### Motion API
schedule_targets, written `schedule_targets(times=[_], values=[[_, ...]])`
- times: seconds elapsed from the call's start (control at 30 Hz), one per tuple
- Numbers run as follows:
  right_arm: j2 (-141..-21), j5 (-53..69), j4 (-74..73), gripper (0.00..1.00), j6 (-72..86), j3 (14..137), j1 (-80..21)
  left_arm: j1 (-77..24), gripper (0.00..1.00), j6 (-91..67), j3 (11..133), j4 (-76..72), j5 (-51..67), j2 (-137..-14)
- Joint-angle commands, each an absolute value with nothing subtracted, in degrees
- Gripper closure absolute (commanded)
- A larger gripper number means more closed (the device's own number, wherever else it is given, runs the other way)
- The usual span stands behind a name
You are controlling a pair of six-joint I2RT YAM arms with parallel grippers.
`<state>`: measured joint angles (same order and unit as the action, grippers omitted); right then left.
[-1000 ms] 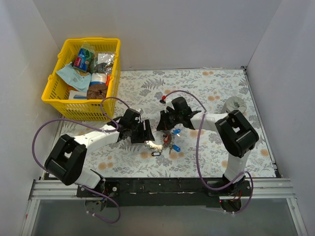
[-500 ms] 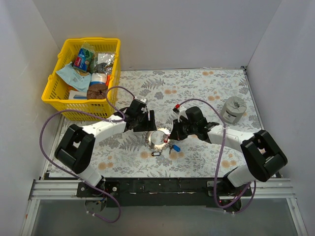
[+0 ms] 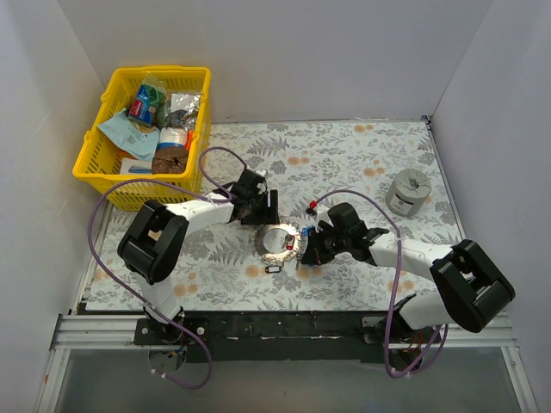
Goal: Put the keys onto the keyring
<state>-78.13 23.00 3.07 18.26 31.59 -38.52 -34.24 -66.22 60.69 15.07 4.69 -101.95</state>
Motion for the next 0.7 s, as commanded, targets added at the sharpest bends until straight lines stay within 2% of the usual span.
schedule_targets(times=[0.0,0.23,0.67], values=[[-80.4,26.0,7.1,0.99,19.5,31.4,-40.0,-34.0,0.35,-65.5,62.4,13.7,5.0,-102.0],[-86.1,24.2,7.9,0.99,20.5,34.0,-40.1,-34.0,0.39,-65.5,60.6,14.8,3.7,-101.5],[-91.4,20.7,4.6,0.99,16.4,41.5,-40.1,-34.1,0.46,-71.3,50.3,14.6,7.8,-95.7]])
